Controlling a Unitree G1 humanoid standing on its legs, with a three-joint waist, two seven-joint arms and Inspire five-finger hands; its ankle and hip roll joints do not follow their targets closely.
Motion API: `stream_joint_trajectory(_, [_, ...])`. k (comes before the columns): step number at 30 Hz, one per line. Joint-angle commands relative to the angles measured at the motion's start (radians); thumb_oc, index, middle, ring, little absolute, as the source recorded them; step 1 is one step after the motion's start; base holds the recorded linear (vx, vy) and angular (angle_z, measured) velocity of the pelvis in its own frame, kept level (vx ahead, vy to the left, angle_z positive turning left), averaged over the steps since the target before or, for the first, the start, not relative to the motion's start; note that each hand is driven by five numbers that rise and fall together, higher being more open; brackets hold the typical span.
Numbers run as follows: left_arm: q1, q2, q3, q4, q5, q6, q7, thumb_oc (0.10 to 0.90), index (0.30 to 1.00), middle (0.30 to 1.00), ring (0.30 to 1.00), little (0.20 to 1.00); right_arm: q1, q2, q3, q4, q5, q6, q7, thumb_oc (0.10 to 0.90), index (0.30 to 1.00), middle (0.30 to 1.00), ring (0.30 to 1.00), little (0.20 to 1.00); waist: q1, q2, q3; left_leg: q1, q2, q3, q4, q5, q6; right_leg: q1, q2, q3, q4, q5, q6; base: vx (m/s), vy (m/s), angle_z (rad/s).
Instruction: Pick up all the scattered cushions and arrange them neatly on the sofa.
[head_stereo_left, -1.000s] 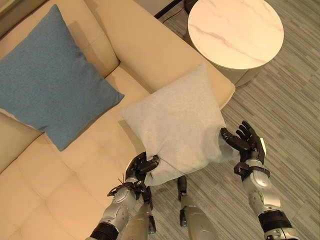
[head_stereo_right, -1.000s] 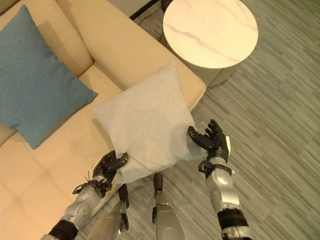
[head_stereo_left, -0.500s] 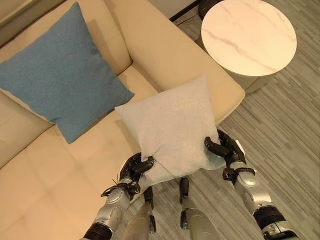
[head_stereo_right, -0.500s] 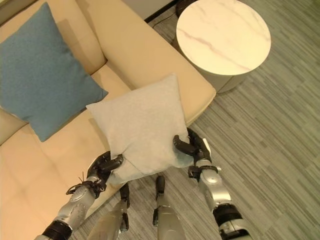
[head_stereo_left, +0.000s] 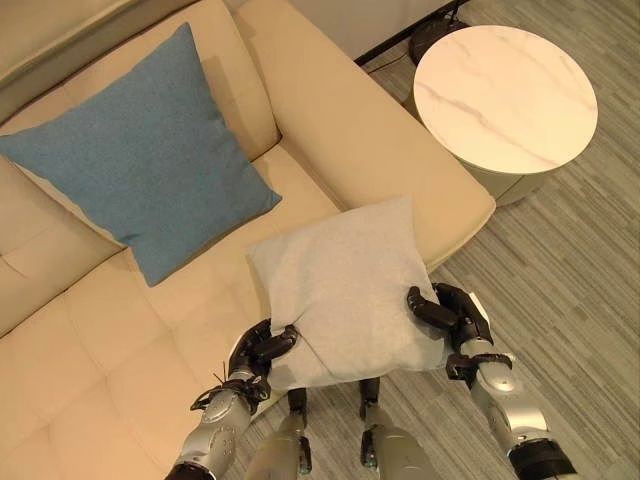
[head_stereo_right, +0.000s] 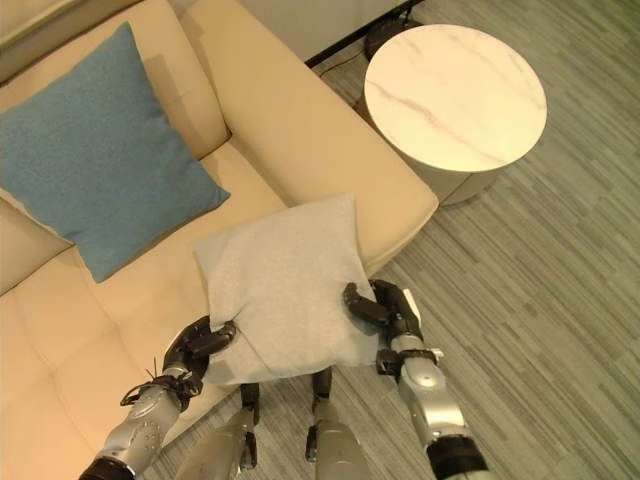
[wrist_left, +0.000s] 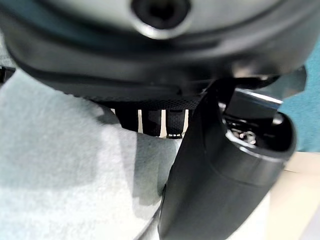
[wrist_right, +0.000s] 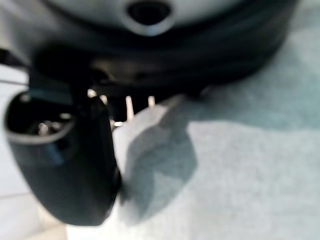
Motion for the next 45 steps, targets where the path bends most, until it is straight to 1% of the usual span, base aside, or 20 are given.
stream_joint_trajectory(1, [-0.007,-0.071,-0.015,-0.182,-0.083,-0.102,-0.036,0.400,0.300,0.300,0.300,0.300,0.105,0.081,0.041,-0.189,0.066,-0.137,0.017,0.400,0.300,0.300,0.300,0.300,-0.013,-0.037,-0.138,0.028,-0.020,-0.015,0.032,-0.093,-0.010,0.043,-0.010,-0.030,0.100,-0.182,0.057,-0.01,-0.038,0.16])
stream_joint_trajectory(5, [0.049,-0.061,-0.015,-0.217,-0.091,-0.109,-0.032,0.400,0.300,0.300,0.300,0.300,0.154,0.087,0.052,-0.239,0.054,-0.141,0.013,0.400,0.300,0.300,0.300,0.300,-0.011,-0.021,-0.140,0.038,-0.016,-0.040,0.038,-0.086,-0.018,0.050,-0.004,-0.049,0.150,-0.217,0.043,-0.03,-0.046,0.23])
stream_joint_trajectory(8, [0.071,-0.068,-0.012,-0.238,-0.136,-0.135,-0.012,0.400,0.300,0.300,0.300,0.300,0.162,0.069,0.065,-0.288,0.007,-0.153,-0.011,0.400,0.300,0.300,0.300,0.300,0.012,-0.007,-0.154,0.017,-0.022,-0.100,0.044,-0.057,-0.047,0.080,0.008,-0.101,0.143,-0.250,0.026,-0.08,-0.100,0.42])
stream_joint_trajectory(13, [0.044,-0.052,-0.025,-0.262,-0.101,-0.147,-0.007,0.400,0.300,0.300,0.300,0.300,0.122,0.055,0.080,-0.330,0.002,-0.178,-0.033,0.400,0.300,0.300,0.300,0.300,0.033,-0.008,-0.154,-0.055,-0.042,-0.139,0.132,-0.061,-0.061,0.100,-0.005,-0.172,0.112,-0.249,0.012,-0.10,-0.053,0.71])
stream_joint_trajectory(15, [0.035,-0.055,-0.015,-0.266,-0.089,-0.155,-0.010,0.400,0.300,0.300,0.300,0.300,0.106,0.056,0.085,-0.345,0.007,-0.180,-0.036,0.400,0.300,0.300,0.300,0.300,0.032,-0.021,-0.155,-0.054,-0.039,-0.090,0.176,-0.104,-0.043,0.096,-0.030,-0.199,0.110,-0.234,0.014,-0.14,0.014,0.53])
stream_joint_trajectory(17, [0.038,-0.061,-0.004,-0.269,-0.080,-0.167,-0.017,0.400,0.300,0.300,0.300,0.300,0.113,0.069,0.082,-0.365,0.015,-0.182,-0.027,0.400,0.300,0.300,0.300,0.300,0.013,-0.041,-0.175,-0.017,-0.018,0.004,0.209,-0.155,-0.026,0.105,-0.056,-0.235,0.088,-0.207,0.018,-0.06,0.059,0.86])
stream_joint_trajectory(18, [0.038,-0.061,-0.004,-0.269,-0.080,-0.167,-0.017,0.400,0.300,0.300,0.300,0.300,0.113,0.069,0.082,-0.365,0.015,-0.182,-0.027,0.400,0.300,0.300,0.300,0.300,0.013,-0.041,-0.174,-0.017,-0.017,0.004,0.209,-0.155,-0.026,0.106,-0.056,-0.235,0.088,-0.206,0.018,-0.03,0.052,1.06])
stream_joint_trajectory(20, [0.031,-0.066,-0.004,-0.272,-0.066,-0.174,-0.023,0.400,0.300,0.300,0.300,0.300,0.128,0.076,0.054,-0.378,0.005,-0.179,-0.029,0.400,0.300,0.300,0.300,0.300,-0.015,-0.043,-0.204,0.055,0.024,0.125,0.196,-0.199,-0.040,0.143,-0.066,-0.285,0.068,-0.207,0.033,0.09,0.070,0.76])
stream_joint_trajectory(21, [0.032,-0.066,-0.005,-0.272,-0.066,-0.174,-0.023,0.400,0.300,0.300,0.300,0.300,0.129,0.076,0.054,-0.378,0.005,-0.179,-0.029,0.400,0.300,0.300,0.300,0.300,-0.015,-0.043,-0.203,0.057,0.024,0.126,0.194,-0.199,-0.040,0.145,-0.066,-0.285,0.067,-0.206,0.034,0.12,0.179,1.04])
stream_joint_trajectory(22, [0.025,-0.061,-0.013,-0.284,-0.051,-0.170,-0.032,0.400,0.300,0.300,0.300,0.300,0.141,0.089,0.034,-0.382,-0.001,-0.175,-0.033,0.400,0.300,0.300,0.300,0.300,-0.037,-0.036,-0.225,0.100,0.037,0.191,0.144,-0.189,-0.042,0.161,-0.072,-0.325,0.064,-0.199,0.045,0.05,0.173,1.00])
stream_joint_trajectory(28, [0.028,-0.043,-0.029,-0.303,-0.028,-0.153,-0.029,0.400,0.300,0.300,0.300,0.300,0.128,0.108,0.037,-0.356,-0.015,-0.161,-0.037,0.400,0.300,0.300,0.300,0.300,-0.024,-0.047,-0.239,0.134,0.007,0.168,0.094,-0.194,-0.017,0.185,-0.098,-0.342,0.109,-0.197,0.066,0.06,0.183,0.54])
stream_joint_trajectory(33, [0.020,-0.015,-0.034,-0.311,0.013,-0.141,-0.028,0.400,0.300,0.300,0.300,0.300,0.096,0.135,0.056,-0.339,-0.023,-0.160,-0.036,0.400,0.300,0.300,0.300,0.300,-0.009,-0.052,-0.224,0.164,-0.028,0.135,0.064,-0.211,0.036,0.126,-0.164,-0.295,0.311,-0.213,0.103,0.00,0.199,0.25])
stream_joint_trajectory(34, [0.006,-0.011,-0.048,-0.309,0.018,-0.151,-0.028,0.400,0.300,0.300,0.300,0.300,0.093,0.140,0.054,-0.345,-0.020,-0.163,-0.035,0.400,0.300,0.300,0.300,0.300,-0.035,-0.061,-0.216,0.155,-0.036,0.107,0.055,-0.184,0.043,0.073,-0.115,-0.154,0.334,-0.193,0.107,-0.05,0.088,0.76])
stream_joint_trajectory(35, [0.006,-0.011,-0.048,-0.309,0.018,-0.151,-0.029,0.400,0.300,0.300,0.300,0.300,0.093,0.140,0.054,-0.345,-0.020,-0.163,-0.035,0.400,0.300,0.300,0.300,0.300,-0.033,-0.061,-0.216,0.156,-0.036,0.108,0.054,-0.184,0.043,0.072,-0.115,-0.153,0.335,-0.194,0.107,0.02,0.081,1.03])
stream_joint_trajectory(36, [0.000,-0.009,-0.060,-0.299,0.033,-0.153,-0.037,0.400,0.300,0.300,0.300,0.300,0.099,0.136,0.048,-0.352,-0.023,-0.166,-0.029,0.400,0.300,0.300,0.300,0.300,-0.055,-0.062,-0.225,0.151,-0.043,0.059,0.036,-0.161,0.039,0.051,-0.025,-0.005,0.324,-0.232,0.101,0.11,0.030,1.20])
stream_joint_trajectory(37, [-0.007,-0.008,-0.069,-0.293,0.043,-0.155,-0.046,0.400,0.300,0.300,0.300,0.300,0.112,0.130,0.037,-0.363,-0.019,-0.171,-0.025,0.400,0.300,0.300,0.300,0.300,-0.072,-0.065,-0.229,0.143,-0.057,0.001,0.018,-0.139,0.034,0.034,0.034,0.094,0.317,-0.240,0.091,0.11,0.029,1.20])
stream_joint_trajectory(40, [-0.007,0.001,-0.072,-0.290,0.051,-0.155,-0.051,0.400,0.300,0.300,0.300,0.300,0.118,0.126,0.035,-0.369,-0.012,-0.181,-0.020,0.400,0.300,0.300,0.300,0.300,-0.077,-0.073,-0.231,0.136,-0.070,-0.039,0.007,-0.127,0.029,0.058,0.050,0.119,0.279,-0.246,0.067,0.03,-0.056,1.56])
stream_joint_trajectory(42, [0.015,0.012,-0.057,-0.302,0.059,-0.148,-0.059,0.400,0.300,0.300,0.300,0.300,0.127,0.119,0.034,-0.374,0.001,-0.182,-0.007,0.400,0.300,0.300,0.300,0.300,-0.060,-0.081,-0.247,0.113,-0.081,-0.078,0.001,-0.106,0.011,0.092,0.049,0.095,0.213,-0.245,0.053,0.02,-0.146,1.06])
stream_joint_trajectory(44, [0.052,0.008,-0.033,-0.325,0.045,-0.152,-0.072,0.400,0.300,0.300,0.300,0.300,0.147,0.108,0.010,-0.384,0.002,-0.186,0.001,0.400,0.300,0.300,0.300,0.300,-0.068,-0.080,-0.236,0.058,-0.096,-0.097,0.031,-0.097,-0.009,0.112,0.038,0.059,0.141,-0.229,0.046,-0.14,-0.091,1.31])
stream_joint_trajectory(45, [0.055,-0.002,-0.030,-0.327,0.033,-0.153,-0.080,0.400,0.300,0.300,0.300,0.300,0.151,0.098,-0.008,-0.386,0.001,-0.189,-0.005,0.400,0.300,0.300,0.300,0.300,-0.096,-0.085,-0.213,-0.004,-0.073,0.030,0.137,-0.128,-0.007,0.109,0.008,0.009,0.128,-0.221,0.050,-0.31,0.019,2.17])
